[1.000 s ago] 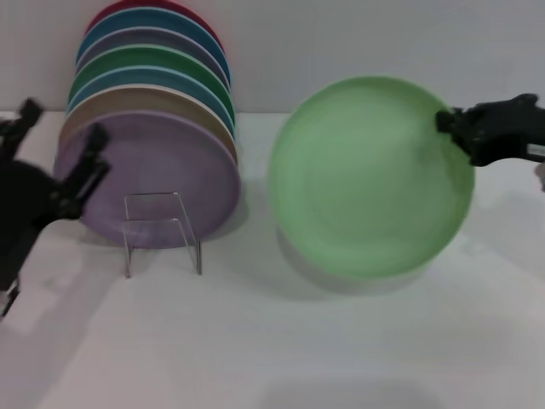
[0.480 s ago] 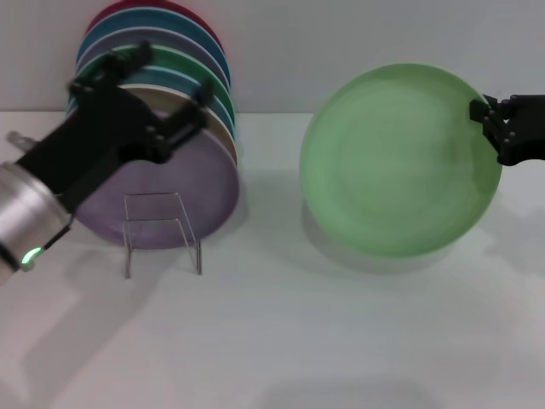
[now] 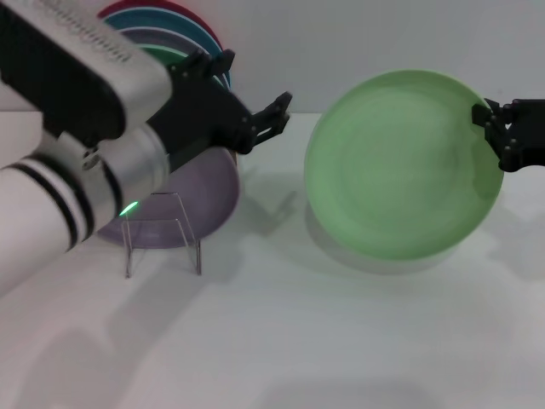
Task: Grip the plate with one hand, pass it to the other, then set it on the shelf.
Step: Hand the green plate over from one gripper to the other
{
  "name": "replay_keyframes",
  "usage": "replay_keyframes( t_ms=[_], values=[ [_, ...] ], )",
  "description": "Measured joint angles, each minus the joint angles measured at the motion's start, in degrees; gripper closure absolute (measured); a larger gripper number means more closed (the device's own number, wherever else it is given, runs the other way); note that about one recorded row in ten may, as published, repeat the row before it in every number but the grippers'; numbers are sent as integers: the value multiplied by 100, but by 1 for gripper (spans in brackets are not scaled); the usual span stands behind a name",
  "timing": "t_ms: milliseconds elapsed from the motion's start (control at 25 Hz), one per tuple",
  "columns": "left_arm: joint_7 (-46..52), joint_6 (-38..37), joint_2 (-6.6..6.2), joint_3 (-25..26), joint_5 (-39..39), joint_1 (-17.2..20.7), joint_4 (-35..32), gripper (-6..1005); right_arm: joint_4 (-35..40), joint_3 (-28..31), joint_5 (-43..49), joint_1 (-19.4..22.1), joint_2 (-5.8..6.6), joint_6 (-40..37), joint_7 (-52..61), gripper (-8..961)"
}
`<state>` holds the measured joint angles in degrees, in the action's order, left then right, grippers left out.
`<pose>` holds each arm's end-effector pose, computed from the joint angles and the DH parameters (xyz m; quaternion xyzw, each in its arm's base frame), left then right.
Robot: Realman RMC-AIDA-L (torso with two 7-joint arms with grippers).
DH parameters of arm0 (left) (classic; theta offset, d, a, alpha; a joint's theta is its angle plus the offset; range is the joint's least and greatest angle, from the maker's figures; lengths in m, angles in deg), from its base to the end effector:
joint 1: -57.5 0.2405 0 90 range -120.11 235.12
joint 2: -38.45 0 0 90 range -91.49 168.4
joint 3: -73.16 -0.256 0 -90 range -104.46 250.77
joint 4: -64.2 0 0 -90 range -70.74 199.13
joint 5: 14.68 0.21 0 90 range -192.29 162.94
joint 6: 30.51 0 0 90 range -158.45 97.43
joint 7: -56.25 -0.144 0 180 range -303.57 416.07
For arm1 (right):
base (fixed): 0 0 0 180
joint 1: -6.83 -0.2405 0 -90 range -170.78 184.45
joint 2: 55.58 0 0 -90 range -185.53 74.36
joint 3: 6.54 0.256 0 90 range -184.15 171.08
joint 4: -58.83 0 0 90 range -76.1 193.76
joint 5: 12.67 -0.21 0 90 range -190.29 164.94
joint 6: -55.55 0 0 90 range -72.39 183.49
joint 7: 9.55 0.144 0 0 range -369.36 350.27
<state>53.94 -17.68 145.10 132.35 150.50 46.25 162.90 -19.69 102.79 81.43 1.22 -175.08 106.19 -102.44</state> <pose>-0.1090 0.3248 -0.0054 -0.8768 -0.0914 -0.1919 0.4314 0.2460 0.3396 0.0745 -0.8666 0.1487 0.1809 0.4406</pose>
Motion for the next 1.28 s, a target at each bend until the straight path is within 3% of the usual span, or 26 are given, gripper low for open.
replay_keyframes(
  t_ms=[40,160,200,240,360,400,440,480,680,1280],
  values=[
    [-277,396,240,130,-76,-59,176,236,0,0,0,0,0,0,0,929],
    [-608,927,421,249,-335,-237,331,243,27,1,-32,16,6,2,-123,929],
    [-608,927,421,249,-335,-237,331,245,30,1,-42,33,6,3,-178,929],
    [-1066,1345,603,413,-750,-389,382,247,30,1,-42,33,6,3,-178,929],
    [-1637,1691,842,608,-1171,-446,387,254,58,1,-57,56,1,21,-259,929],
    [-1637,1691,842,608,-1171,-446,387,256,75,0,-71,69,0,31,-291,929],
    [-2122,1956,1062,797,-1457,-454,370,258,89,-11,-109,83,0,35,-343,930],
    [-2332,2084,1120,863,-1620,-467,353,260,100,-23,-152,95,0,44,-387,930],
    [-2621,2200,1127,916,-2012,-634,41,271,211,-101,-698,263,10,254,-921,930],
    [-2759,1999,1159,854,-2003,-678,-364,304,241,-13,-1267,481,9,1083,-1241,929]
  ],
)
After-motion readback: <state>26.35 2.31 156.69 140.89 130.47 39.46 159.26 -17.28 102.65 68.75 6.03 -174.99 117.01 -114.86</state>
